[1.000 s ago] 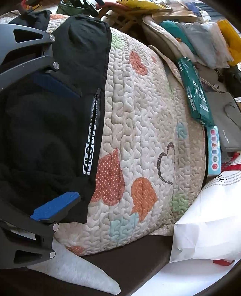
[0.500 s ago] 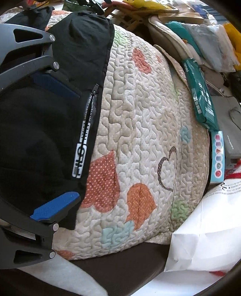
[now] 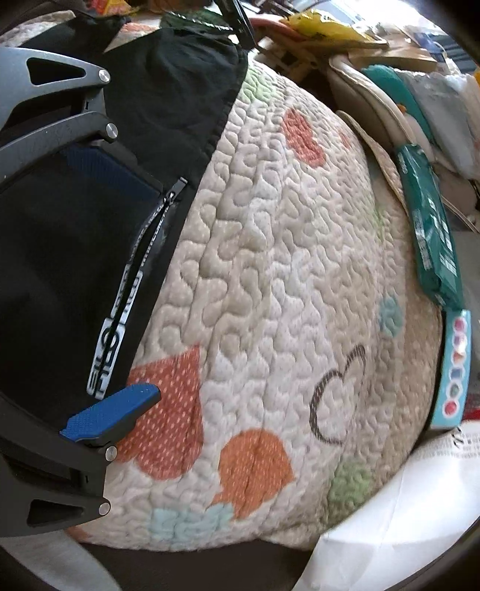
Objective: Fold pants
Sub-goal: 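Lower both grippers onto the waistband of the black pants, then close the left gripper and the right gripper on the waistband edge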
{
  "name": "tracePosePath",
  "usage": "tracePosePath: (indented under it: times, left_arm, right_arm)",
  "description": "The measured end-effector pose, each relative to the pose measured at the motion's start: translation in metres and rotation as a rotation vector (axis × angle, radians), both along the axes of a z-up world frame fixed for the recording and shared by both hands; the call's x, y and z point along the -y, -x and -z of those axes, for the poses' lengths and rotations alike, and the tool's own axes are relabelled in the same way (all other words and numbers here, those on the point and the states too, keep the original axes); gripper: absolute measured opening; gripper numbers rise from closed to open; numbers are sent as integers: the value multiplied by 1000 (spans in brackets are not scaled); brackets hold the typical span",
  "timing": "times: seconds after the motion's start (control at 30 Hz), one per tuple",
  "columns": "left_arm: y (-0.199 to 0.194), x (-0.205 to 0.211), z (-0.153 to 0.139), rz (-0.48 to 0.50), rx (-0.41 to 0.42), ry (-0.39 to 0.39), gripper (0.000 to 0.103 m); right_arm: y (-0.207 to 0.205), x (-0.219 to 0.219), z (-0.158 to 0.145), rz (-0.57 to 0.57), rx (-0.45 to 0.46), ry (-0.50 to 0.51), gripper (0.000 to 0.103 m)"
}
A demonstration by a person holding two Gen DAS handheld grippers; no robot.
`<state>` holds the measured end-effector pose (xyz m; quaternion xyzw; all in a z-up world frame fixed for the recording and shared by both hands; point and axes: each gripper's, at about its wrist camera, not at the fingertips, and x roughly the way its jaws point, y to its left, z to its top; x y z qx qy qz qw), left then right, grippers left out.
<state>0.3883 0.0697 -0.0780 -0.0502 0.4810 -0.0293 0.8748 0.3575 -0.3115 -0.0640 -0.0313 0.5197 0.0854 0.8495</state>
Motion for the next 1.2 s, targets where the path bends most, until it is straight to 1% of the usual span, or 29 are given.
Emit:
tracePosePath:
  times: [0.07, 0.13, 0.27, 0.3, 0.33, 0.37, 0.4, 0.43, 0.47, 0.5, 0.53, 0.57, 0.6, 0.63, 0.8, 0.9, 0.93, 0.97, 1.0, 1.03, 1.07, 1.1, 1.2]
  left_arm:
    - [-3, 7, 5, 34, -15, -10, 98]
    - [-4, 19, 10, 81, -23, -40, 98]
    - [-3, 36, 17, 158, -32, -89, 97]
    - [-3, 39, 17, 174, -26, -94, 89]
    - [-2, 40, 16, 184, -28, -84, 77]
    - [-1, 40, 14, 187, -28, -73, 69]
    - [0, 41, 11, 194, -23, -71, 48]
    - [1, 43, 9, 208, -23, -70, 30]
    - [3, 46, 6, 218, -20, -79, 23]
    - [5, 50, 3, 240, -19, -87, 15]
    - [8, 54, 1, 247, -11, -108, 14]
    - [10, 57, -1, 251, -2, -125, 14]
    - [13, 59, -5, 253, 9, -137, 13]
    - [16, 59, -8, 251, 16, -138, 13]
    - [26, 57, -27, 244, 47, -135, 13]
    - [33, 59, -37, 248, 59, -149, 13]
    - [32, 60, -39, 246, 60, -153, 13]
    - [33, 60, -40, 244, 62, -156, 13]
    - [33, 61, -41, 244, 65, -163, 13]
    - [32, 62, -41, 244, 66, -168, 13]
    - [32, 62, -40, 246, 67, -173, 13]
    - [30, 63, -38, 249, 66, -182, 13]
    - [25, 64, -29, 252, 51, -195, 13]
  right_arm:
    - [-2, -1, 5, -20, -20, -3, 101]
    - [-3, -1, 12, -35, -37, 14, 101]
    - [-5, -1, 19, -55, -35, 45, 100]
    - [-6, -2, 20, -58, -34, 51, 100]
    - [-7, -3, 20, -64, -32, 59, 100]
    - [-8, -5, 21, -70, -30, 67, 96]
    - [-9, -7, 21, -77, -32, 73, 92]
    - [-8, -10, 22, -91, -40, 73, 77]
    - [-7, -13, 20, -108, -41, 63, 56]
    - [-5, -16, 17, -118, -42, 51, 43]
    - [-3, -17, 14, -117, -43, 53, 31]
    - [-1, -17, 11, -111, -38, 63, 22]
    - [1, -16, 8, -106, -38, 59, 16]
    - [3, -13, 4, -92, -41, 40, 1]
    - [17, -9, -14, -47, -10, 31, 1]
    - [20, -4, -23, -7, 17, 80, 2]
    - [18, -2, -24, -3, 15, 85, 8]
    - [16, 0, -25, -11, 0, 82, 29]
    - [13, 1, -24, -27, -12, 88, 46]
    - [12, 1, -23, -40, -12, 103, 73]
    - [12, 1, -21, -65, -7, 123, 75]
    - [10, 0, -18, -86, -13, 140, 75]
    - [1, 3, -2, -129, -76, 148, 74]
